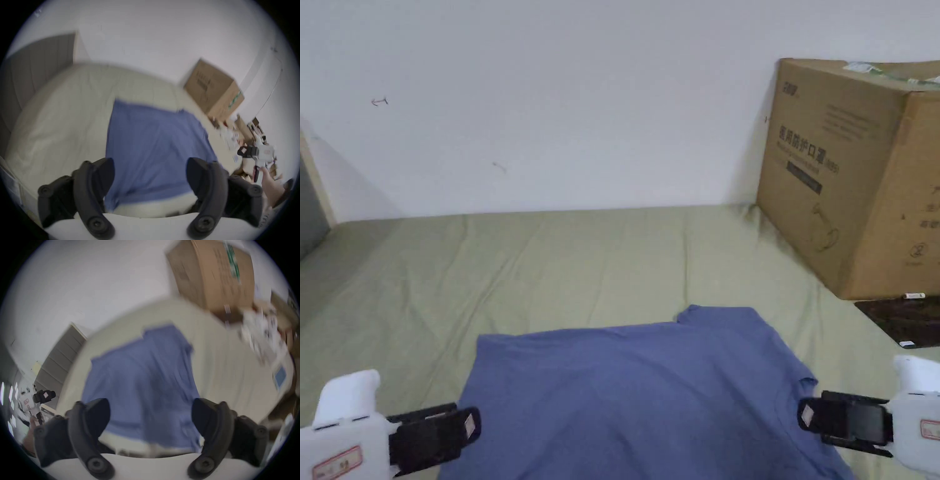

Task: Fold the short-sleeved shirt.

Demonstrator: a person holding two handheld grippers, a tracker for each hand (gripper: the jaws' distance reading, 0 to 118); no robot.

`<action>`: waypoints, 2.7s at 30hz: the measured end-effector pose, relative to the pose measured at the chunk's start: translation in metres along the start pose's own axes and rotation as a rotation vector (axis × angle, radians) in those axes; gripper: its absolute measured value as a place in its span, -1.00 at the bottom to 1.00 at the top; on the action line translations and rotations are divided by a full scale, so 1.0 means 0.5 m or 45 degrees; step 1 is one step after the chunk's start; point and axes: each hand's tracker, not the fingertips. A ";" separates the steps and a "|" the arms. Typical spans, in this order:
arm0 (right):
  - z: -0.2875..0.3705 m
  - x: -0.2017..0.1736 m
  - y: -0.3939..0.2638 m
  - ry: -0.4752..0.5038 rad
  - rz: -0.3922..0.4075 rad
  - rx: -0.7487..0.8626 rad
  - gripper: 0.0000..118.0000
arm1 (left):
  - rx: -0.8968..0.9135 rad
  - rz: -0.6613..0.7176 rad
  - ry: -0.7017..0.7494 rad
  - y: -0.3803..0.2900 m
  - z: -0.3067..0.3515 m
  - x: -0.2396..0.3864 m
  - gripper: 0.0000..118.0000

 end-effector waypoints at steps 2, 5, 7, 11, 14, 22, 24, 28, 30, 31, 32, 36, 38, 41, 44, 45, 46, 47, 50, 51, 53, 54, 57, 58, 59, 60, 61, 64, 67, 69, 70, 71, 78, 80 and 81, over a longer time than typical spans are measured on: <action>0.034 -0.071 -0.014 -0.017 0.114 0.362 0.38 | 0.265 -0.085 -0.004 -0.009 0.013 0.052 0.15; 0.022 -0.135 -0.027 -0.052 0.268 0.615 -0.62 | 0.506 -0.232 0.140 -0.008 -0.002 0.102 -0.88; 0.021 -0.172 -0.029 -0.132 0.305 0.682 -0.95 | 0.615 -0.235 0.134 -0.006 0.005 0.129 -0.99; 0.024 -0.207 -0.037 -0.102 0.385 0.711 -0.99 | 0.637 -0.192 0.120 -0.005 0.010 0.148 -1.00; 0.035 -0.202 -0.040 -0.057 0.422 0.675 -0.99 | 0.394 -0.253 0.128 0.025 0.006 0.123 -1.00; -0.056 -0.051 -0.063 0.051 -0.075 0.219 -0.99 | -0.675 0.049 0.165 -0.013 -0.066 -0.101 -0.82; -0.057 -0.034 -0.069 0.090 -0.155 0.201 -0.99 | -0.744 0.069 0.243 -0.068 -0.076 -0.122 0.45; -0.054 -0.037 -0.080 0.096 -0.168 0.133 -0.99 | -0.791 0.052 0.293 -0.153 -0.107 -0.145 0.86; -0.051 -0.045 -0.083 0.074 -0.139 0.111 -0.99 | -0.745 -0.035 0.308 -0.178 -0.125 -0.141 0.86; -0.050 -0.044 -0.084 0.077 -0.142 0.102 -0.99 | -0.739 -0.094 0.309 -0.190 -0.137 -0.137 0.86; -0.047 -0.044 -0.087 0.084 -0.149 0.095 -0.99 | -0.763 -0.144 0.306 -0.205 -0.169 -0.171 0.85; -0.042 -0.035 -0.096 0.073 -0.155 0.064 -0.99 | -0.855 -0.258 0.338 -0.235 -0.196 -0.154 -0.28; -0.037 -0.026 -0.103 0.024 -0.144 0.039 -0.99 | -0.780 -0.263 0.313 -0.223 -0.183 -0.143 -0.47; -0.032 0.016 -0.117 0.015 -0.161 -0.072 -0.99 | -0.625 -0.149 0.254 -0.208 -0.147 -0.134 -0.87; -0.044 0.061 -0.125 -0.113 -0.190 -0.271 -0.71 | -0.536 -0.097 0.252 -0.198 -0.106 -0.108 -0.88; -0.054 0.082 -0.132 -0.149 -0.194 -0.360 -0.10 | -0.544 -0.086 0.244 -0.196 -0.097 -0.104 -0.88; -0.066 0.098 -0.142 -0.207 -0.201 -0.439 0.86 | -0.540 -0.077 0.240 -0.195 -0.091 -0.101 -0.88; -0.082 0.114 -0.154 -0.278 -0.191 -0.558 0.97 | -0.537 -0.072 0.236 -0.192 -0.085 -0.092 -0.88; -0.124 0.170 -0.190 -0.345 -0.120 -0.694 0.95 | -0.517 -0.070 0.236 -0.188 -0.075 -0.082 -0.88; -0.135 0.179 -0.199 -0.394 -0.084 -0.728 0.95 | -0.517 -0.072 0.237 -0.188 -0.076 -0.083 -0.88; -0.144 0.193 -0.210 -0.442 -0.005 -0.743 0.84 | -0.529 -0.075 0.251 -0.184 -0.082 -0.084 -0.88; -0.150 0.202 -0.214 -0.442 -0.018 -0.760 0.69 | -0.537 -0.077 0.262 -0.185 -0.083 -0.086 -0.88; -0.144 0.211 -0.223 -0.370 -0.091 -0.819 0.27 | -0.589 -0.057 0.290 -0.192 -0.091 -0.104 -0.88; -0.132 0.200 -0.221 -0.376 -0.038 -0.780 -0.09 | -0.603 -0.046 0.287 -0.196 -0.091 -0.108 -0.88; -0.126 0.192 -0.218 -0.363 0.025 -0.764 -0.48 | -0.617 -0.035 0.282 -0.201 -0.090 -0.112 -0.88; -0.120 0.187 -0.218 -0.355 0.062 -0.756 -0.96 | -0.622 -0.035 0.278 -0.205 -0.088 -0.109 -0.88; -0.109 0.181 -0.214 -0.332 0.062 -0.734 -0.96 | -0.625 -0.036 0.275 -0.208 -0.087 -0.110 -0.88; -0.083 0.178 -0.203 -0.270 0.000 -0.711 -0.96 | -0.641 -0.060 0.272 -0.211 -0.077 -0.104 -0.88; -0.050 0.172 -0.190 -0.240 0.023 -0.687 -0.96 | -0.642 -0.078 0.256 -0.204 -0.056 -0.101 -0.88; -0.026 0.173 -0.182 -0.228 0.002 -0.678 -0.96 | -0.629 -0.092 0.256 -0.198 -0.038 -0.094 -0.88; -0.015 0.171 -0.181 -0.227 0.004 -0.674 -0.96 | -0.625 -0.097 0.261 -0.196 -0.030 -0.092 -0.88; -0.002 0.168 -0.179 -0.225 0.007 -0.663 -0.96 | -0.622 -0.094 0.256 -0.194 -0.020 -0.092 -0.88; 0.070 0.134 -0.151 -0.177 -0.046 -0.550 -0.96 | -0.553 -0.077 0.237 -0.155 0.037 -0.072 -0.88; 0.078 0.122 -0.121 -0.162 -0.079 -0.484 -0.96 | -0.530 -0.057 0.227 -0.128 0.038 -0.069 -0.88; 0.082 0.106 -0.101 -0.159 -0.100 -0.460 -0.96 | -0.516 -0.045 0.228 -0.111 0.032 -0.069 -0.88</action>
